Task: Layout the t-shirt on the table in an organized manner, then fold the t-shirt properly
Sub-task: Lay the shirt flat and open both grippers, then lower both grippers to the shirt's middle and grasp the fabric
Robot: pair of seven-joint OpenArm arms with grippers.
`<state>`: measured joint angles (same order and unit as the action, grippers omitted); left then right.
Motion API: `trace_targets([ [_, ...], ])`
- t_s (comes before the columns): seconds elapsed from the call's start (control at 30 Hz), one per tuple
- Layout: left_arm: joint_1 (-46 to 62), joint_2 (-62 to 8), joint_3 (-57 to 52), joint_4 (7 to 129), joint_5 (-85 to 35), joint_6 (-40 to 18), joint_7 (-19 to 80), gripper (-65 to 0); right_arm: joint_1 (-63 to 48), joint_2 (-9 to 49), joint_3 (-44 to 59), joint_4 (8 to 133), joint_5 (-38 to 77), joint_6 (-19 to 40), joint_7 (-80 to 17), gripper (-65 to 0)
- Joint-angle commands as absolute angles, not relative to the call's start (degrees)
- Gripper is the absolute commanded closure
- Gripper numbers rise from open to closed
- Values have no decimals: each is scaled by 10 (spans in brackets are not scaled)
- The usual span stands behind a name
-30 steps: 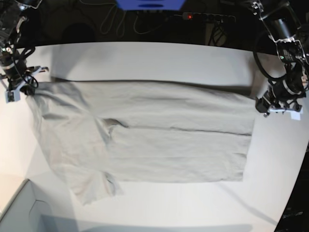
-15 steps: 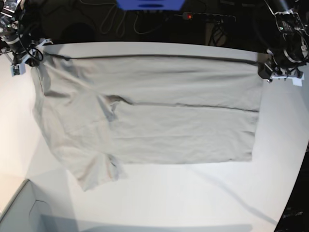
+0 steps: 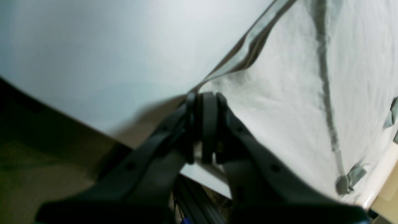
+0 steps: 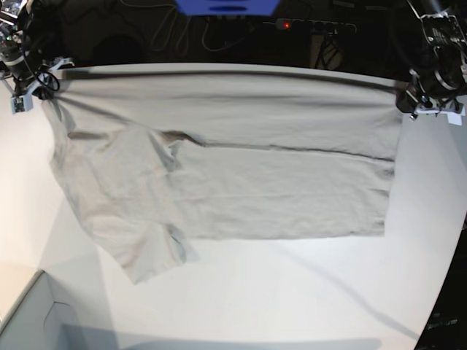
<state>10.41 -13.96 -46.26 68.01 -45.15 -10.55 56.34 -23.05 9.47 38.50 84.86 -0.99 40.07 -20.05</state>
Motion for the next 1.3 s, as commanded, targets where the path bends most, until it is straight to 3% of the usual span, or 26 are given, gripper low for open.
trace_targets([
  [0.0,103,-151,-467,690,-452,-105,556,0,-238,102,391,858,-7,400,-190,0],
  [0.13,104,-151,-467,690,-452,-105,556,-1,-240,101,391,858,-7,400,-190,0],
  [0.2,104,-151,-467,690,-452,-105,556,-19,-240,95,391,858,-7,400,-191,-39],
  [0.3,105,-153,-467,690,-452,-105,557,-129,-246,93,391,861,-7,400,-191,-142],
  [0.43,115,-155,-467,720,-452,-105,557,-332,-252,94,393,887,-6,400,-191,-272],
  [0.67,143,-151,-468,856,-452,-104,557,-346,-230,74,480,948,-5,400,-191,-310],
  [0.9,95,-153,-492,875,-447,-103,551,-347,-124,98,466,932,-7,400,-194,-322],
  [0.97,58,-154,-492,869,-445,-103,550,-352,-65,112,440,900,-19,400,-194,-344],
  [1.07,5,-155,-487,846,-445,-100,550,-413,37,128,392,807,-76,400,-194,-354],
  [1.17,-52,-155,-486,817,-445,-99,550,-498,165,142,363,652,-147,400,-191,-354],
  [1.27,-113,-156,-458,756,-429,-98,535,-532,281,162,364,488,-196,400,-182,-354],
])
